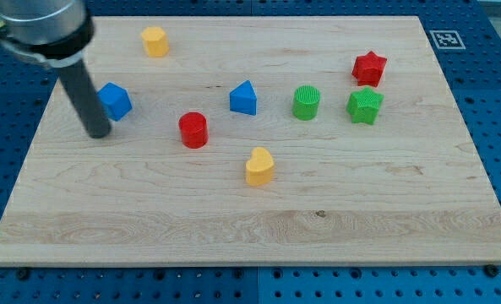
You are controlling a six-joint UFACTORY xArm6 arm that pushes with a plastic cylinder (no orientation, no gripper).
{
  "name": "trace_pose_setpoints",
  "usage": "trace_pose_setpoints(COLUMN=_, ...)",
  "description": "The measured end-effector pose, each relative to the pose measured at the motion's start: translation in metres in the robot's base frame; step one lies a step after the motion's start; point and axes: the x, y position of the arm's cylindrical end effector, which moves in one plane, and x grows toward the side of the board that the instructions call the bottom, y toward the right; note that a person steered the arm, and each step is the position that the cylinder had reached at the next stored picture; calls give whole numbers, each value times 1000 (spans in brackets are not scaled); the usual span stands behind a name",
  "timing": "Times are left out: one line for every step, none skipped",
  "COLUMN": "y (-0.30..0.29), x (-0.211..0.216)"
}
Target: Move the blue cube parallel to the triangle
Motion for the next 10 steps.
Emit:
trace_pose_setpoints(y=-24, x=-25)
trace_pose_setpoints(y=-15, x=-28)
trace_pose_setpoints(y=12, x=-28)
trace_pose_setpoints(y=41, x=-34)
trace_pose_setpoints(y=35, x=-47)
trace_pose_setpoints(y=17, x=-64)
trace_pose_setpoints(y=20, x=-66)
trace_pose_setpoints(y=45, x=-66)
trace_pose_setpoints(y=71, x=-66)
trace_pose_setpoints(y=69, x=-68)
